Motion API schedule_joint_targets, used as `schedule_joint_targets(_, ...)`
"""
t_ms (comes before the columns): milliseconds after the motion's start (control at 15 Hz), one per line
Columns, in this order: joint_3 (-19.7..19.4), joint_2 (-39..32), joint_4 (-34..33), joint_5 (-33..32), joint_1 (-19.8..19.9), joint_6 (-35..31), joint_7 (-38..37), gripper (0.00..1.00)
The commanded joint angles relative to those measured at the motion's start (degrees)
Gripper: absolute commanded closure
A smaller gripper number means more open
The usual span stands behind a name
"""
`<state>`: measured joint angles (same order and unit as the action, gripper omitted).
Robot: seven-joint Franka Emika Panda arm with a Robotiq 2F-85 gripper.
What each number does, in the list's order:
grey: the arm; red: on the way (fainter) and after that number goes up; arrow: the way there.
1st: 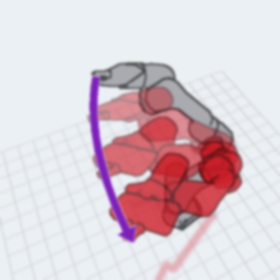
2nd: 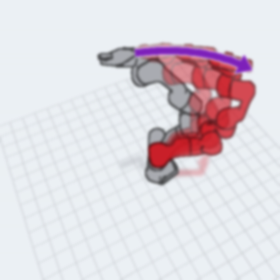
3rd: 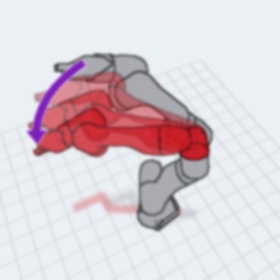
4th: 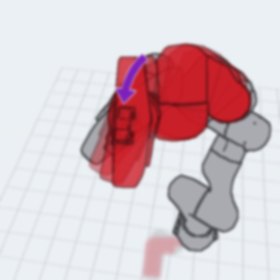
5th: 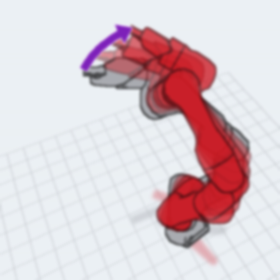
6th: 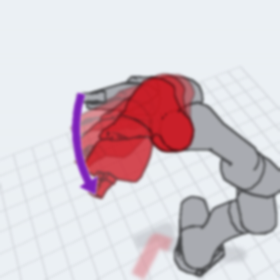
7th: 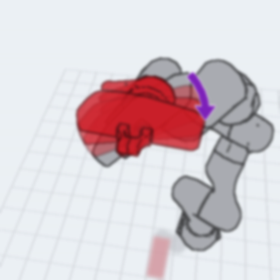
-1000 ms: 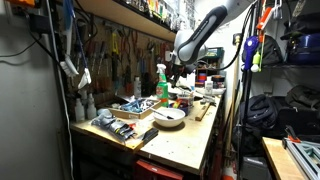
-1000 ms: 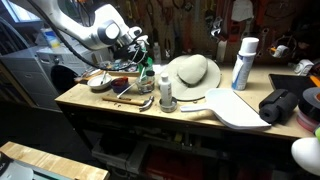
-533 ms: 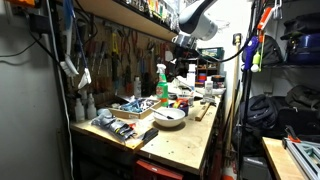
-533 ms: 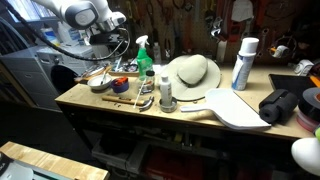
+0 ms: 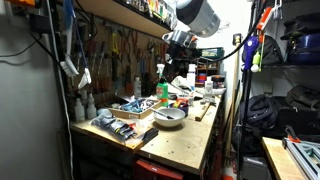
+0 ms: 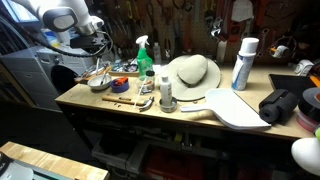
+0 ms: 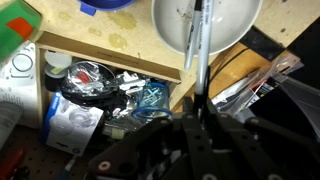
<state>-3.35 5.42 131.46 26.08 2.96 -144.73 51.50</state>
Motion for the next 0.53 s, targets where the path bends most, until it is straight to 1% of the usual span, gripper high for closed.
schedule_joint_targets(0, 1.1, -1.28, 3.43, -0.21, -3.34, -8.2, 3.41, 0.97)
schedule_joint_targets(200, 2.42, -3.18, 4.49, -0.69, -4.96, -12.89, 2.61, 0.97)
schedule_joint_targets(400, 3.52, -4.8, 5.43, -2.8, -5.28, -14.13, 1.09, 0.97)
schedule_joint_targets(467, 3.72, -5.45, 5.53, -3.65, -5.15, -14.17, 0.24, 0.64)
